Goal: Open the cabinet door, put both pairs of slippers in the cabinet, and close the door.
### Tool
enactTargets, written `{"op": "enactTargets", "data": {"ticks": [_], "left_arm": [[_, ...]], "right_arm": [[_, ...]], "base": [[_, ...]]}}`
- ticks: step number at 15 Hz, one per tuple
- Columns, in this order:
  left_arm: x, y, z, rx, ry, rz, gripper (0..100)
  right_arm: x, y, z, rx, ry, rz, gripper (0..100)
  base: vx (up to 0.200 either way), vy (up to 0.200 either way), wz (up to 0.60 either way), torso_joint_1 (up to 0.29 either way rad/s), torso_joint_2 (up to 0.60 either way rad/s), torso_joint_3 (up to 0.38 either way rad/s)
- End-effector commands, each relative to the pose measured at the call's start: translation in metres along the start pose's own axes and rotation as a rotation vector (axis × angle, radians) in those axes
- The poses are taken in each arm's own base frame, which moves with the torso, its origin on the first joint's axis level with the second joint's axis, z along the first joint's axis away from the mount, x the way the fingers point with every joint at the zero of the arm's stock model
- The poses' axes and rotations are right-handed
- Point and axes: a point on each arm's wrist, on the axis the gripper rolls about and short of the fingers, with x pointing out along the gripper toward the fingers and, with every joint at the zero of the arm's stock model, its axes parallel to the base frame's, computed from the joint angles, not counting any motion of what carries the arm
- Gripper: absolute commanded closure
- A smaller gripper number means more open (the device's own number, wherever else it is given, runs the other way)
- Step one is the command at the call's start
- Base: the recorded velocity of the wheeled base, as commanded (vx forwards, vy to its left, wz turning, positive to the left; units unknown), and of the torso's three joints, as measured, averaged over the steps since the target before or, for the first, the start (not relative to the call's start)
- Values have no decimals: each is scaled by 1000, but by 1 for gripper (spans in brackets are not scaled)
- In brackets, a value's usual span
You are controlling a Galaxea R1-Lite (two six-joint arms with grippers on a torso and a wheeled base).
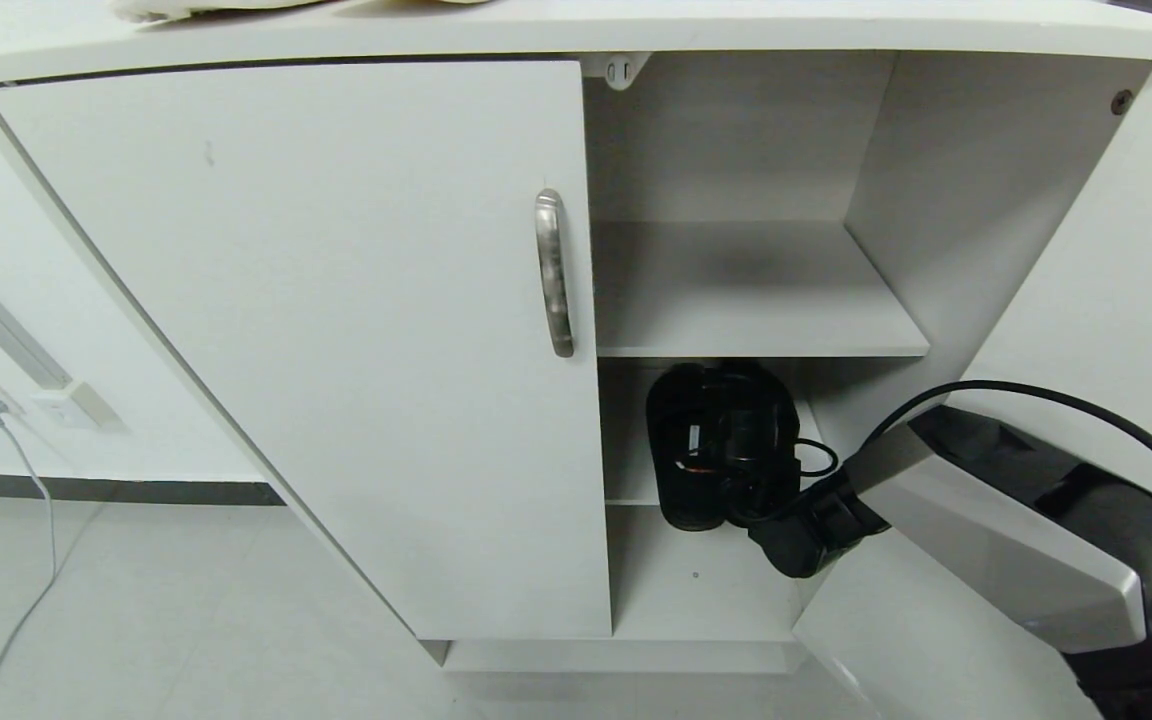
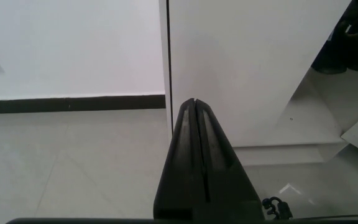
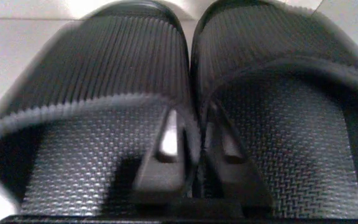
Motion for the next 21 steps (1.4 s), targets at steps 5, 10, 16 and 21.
{"op": "enactTargets", "data": {"ticks": [5,10,16,21], "left_arm": [[0,0,0,0,2,0,100],[0,0,0,1,2,-1,100],[0,0,0,4,2,-1,100],[0,0,0,3,2,-1,100]], "right_arm": [[-11,-7,-5,-31,42,0,0],[-59,-16,17,-11,14,44,0],[-130,-21,8,-18,5,155,0],[-133,-20,9,-16,3,162,0]], "base": [[0,0,0,0,0,0],[0,0,0,0,0,0],[0,0,0,0,0,0],[0,0,0,0,0,0]]}}
